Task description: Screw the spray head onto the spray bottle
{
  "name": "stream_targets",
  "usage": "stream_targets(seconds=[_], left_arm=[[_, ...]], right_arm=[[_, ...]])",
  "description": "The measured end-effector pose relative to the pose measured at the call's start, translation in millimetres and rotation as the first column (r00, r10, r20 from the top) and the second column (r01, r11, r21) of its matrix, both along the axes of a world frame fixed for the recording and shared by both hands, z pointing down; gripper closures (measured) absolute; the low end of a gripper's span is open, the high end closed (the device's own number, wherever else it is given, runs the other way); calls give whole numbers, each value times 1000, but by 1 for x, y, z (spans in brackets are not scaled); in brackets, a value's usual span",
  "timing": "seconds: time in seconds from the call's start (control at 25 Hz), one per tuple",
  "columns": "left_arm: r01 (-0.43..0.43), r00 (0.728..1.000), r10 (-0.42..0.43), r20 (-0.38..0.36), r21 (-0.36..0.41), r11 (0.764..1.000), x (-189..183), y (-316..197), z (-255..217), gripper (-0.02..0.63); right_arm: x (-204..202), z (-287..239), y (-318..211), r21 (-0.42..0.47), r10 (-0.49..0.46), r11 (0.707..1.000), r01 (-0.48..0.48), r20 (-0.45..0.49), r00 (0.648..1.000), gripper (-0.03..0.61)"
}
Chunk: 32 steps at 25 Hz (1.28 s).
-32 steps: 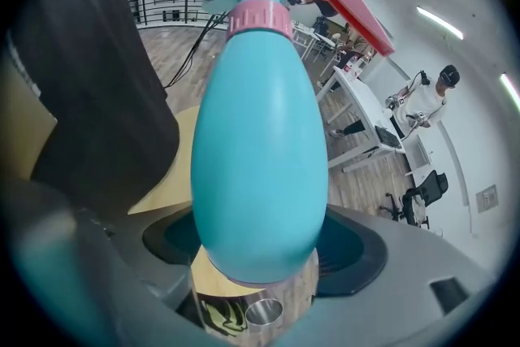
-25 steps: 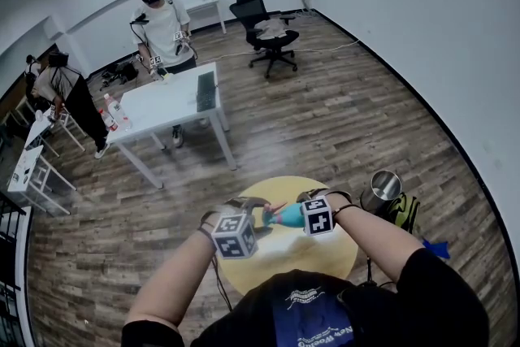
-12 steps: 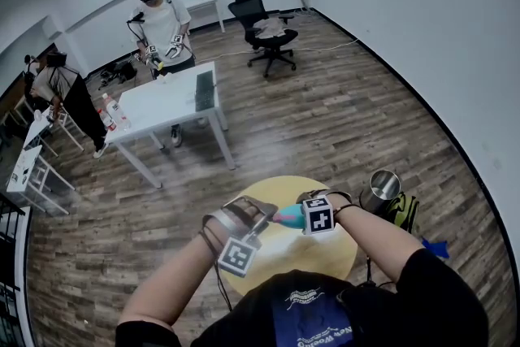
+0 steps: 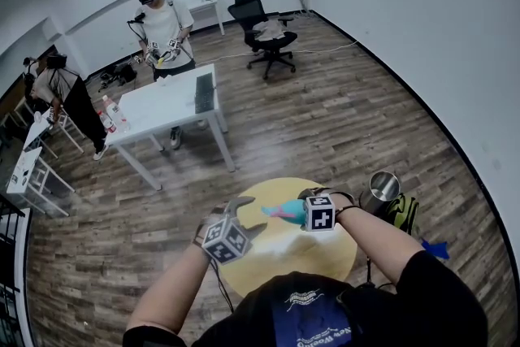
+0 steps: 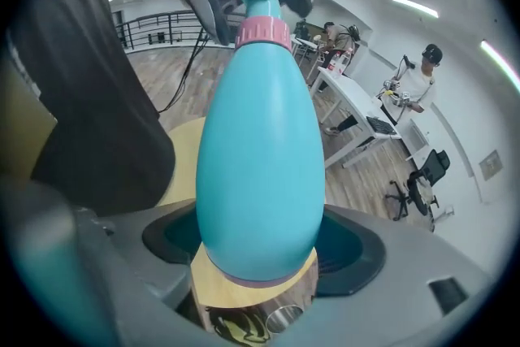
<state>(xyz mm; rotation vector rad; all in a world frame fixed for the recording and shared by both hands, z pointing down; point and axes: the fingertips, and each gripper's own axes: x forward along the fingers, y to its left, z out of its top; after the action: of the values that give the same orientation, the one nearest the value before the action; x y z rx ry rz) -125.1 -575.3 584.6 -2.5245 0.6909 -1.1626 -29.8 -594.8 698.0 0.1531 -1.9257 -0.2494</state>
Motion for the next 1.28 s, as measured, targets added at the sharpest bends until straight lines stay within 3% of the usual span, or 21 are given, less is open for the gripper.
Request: stream_targets(seconds=[0.04, 0.08, 0.12, 0.2, 0.28, 0.36, 0.4, 0.44, 0.48, 0.56, 0.6, 0.64, 0.76, 0.84, 1.12, 1.28], left_arm=[[76, 987, -95, -132, -142, 987, -5, -2, 0, 259], [120, 946, -201, -256, -300, 946, -8, -2, -1, 259], [125, 882, -308, -358, -453, 883, -9, -2, -1, 259], [35, 725, -486, -488, -679, 733, -7, -2, -4, 259], [-107, 574, -625, -529, -805, 583, 0, 0, -8, 259], [-236, 454, -747, -485, -874, 425, 6, 2, -10, 259], [-292, 403, -796, -452, -888, 356, 7, 3, -13, 259], [-347, 356, -829, -431, -885, 311, 8, 1, -17, 259], [-396, 311, -848, -429, -869, 295, 6, -2, -22, 259], [-452, 236, -862, -448, -836, 310, -1, -11, -32, 258], [-454, 223, -865, -451, -833, 317, -3, -14, -33, 258], [-441, 234, -863, -447, -840, 316, -1, -14, -32, 258], [-375, 350, -836, -424, -881, 290, 17, -3, -24, 258], [-348, 410, -804, -431, -889, 299, 24, 1, -22, 253], [-284, 579, -647, -496, -866, 411, 30, 12, -26, 262], [-225, 750, -441, -494, -817, 531, 39, 27, -20, 264]], right_arm=[[3, 0, -4, 24, 15, 1000, -15, -8, 1000, 149], [7, 0, -8, 47, 30, 998, -29, -16, 999, 149], [9, 0, -11, 69, 44, 997, -42, -23, 999, 149], [10, -2, -18, 112, 63, 992, -59, -30, 998, 149], [9, -6, -24, 157, 75, 985, -69, -35, 997, 149], [8, -12, -30, 192, 98, 977, -91, -28, 995, 149], [7, -15, -33, 203, 111, 974, -104, -22, 994, 149], [6, -18, -36, 211, 120, 971, -113, -20, 993, 149], [5, -20, -37, 218, 121, 969, -113, -22, 992, 149], [3, -20, -37, 232, 107, 968, -95, -39, 994, 147], [3, -19, -35, 240, 97, 967, -83, -49, 994, 147], [3, -19, -33, 249, 89, 966, -72, -59, 994, 147], [-1, -19, -29, 268, 70, 962, -47, -78, 994, 147], [-4, -20, -29, 271, 60, 962, -34, -88, 994, 147], [-3, -19, -20, 227, 23, 974, -1, -91, 996, 149], [-1, -13, -11, 184, -13, 982, 32, -104, 994, 150]])
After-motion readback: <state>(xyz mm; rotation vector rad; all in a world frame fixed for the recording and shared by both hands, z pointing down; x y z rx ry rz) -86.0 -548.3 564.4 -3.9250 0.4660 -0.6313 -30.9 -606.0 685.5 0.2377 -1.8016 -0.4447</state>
